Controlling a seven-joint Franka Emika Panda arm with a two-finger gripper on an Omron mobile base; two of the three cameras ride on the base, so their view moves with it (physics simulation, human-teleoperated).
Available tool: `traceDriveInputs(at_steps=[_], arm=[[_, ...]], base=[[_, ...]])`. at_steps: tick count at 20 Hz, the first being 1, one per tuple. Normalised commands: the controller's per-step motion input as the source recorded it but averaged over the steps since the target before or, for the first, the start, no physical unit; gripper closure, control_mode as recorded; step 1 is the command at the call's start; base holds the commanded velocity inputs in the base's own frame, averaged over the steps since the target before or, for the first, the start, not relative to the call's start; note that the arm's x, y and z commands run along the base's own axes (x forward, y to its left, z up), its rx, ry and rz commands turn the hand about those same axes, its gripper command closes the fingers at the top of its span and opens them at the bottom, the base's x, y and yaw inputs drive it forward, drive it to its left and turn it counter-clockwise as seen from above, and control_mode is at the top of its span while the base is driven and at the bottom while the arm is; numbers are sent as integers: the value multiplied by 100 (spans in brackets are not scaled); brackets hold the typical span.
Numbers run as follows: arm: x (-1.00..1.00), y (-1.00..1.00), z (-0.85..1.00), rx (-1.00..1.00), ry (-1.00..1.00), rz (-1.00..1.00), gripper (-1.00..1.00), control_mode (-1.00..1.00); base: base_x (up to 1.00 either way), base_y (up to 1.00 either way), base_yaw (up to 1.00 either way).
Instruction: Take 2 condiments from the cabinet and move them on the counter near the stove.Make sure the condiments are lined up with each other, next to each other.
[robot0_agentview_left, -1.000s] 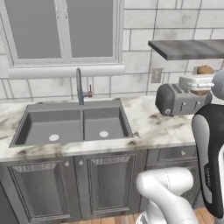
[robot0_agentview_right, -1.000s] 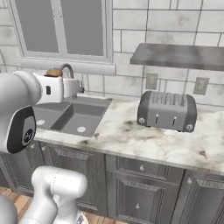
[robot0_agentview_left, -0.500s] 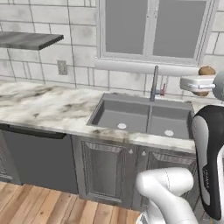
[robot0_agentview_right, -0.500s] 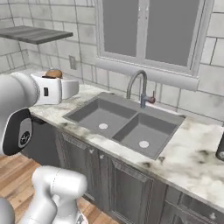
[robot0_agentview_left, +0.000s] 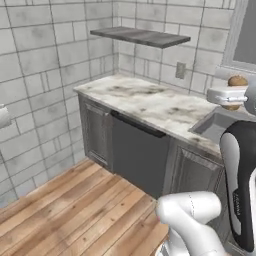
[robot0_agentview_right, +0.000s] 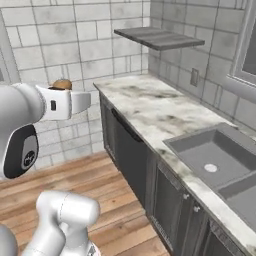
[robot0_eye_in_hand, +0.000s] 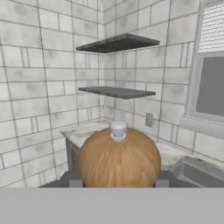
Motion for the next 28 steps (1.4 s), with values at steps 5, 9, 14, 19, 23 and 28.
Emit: traceDriveInputs(at_steps=[5, 9, 14, 19, 23, 28], arm=[[0, 0, 0, 0, 0, 0, 100, 100], [0, 0, 0, 0, 0, 0, 100, 100], [0, 0, 0, 0, 0, 0, 100, 100], [0, 0, 0, 0, 0, 0, 100, 100], [0, 0, 0, 0, 0, 0, 100, 100], [0, 0, 0, 0, 0, 0, 100, 100]], base=[[-2, 90, 82], [-6, 97, 81], [0, 100, 78], [0, 99, 77], [-1, 75, 72], [-17, 20, 59]])
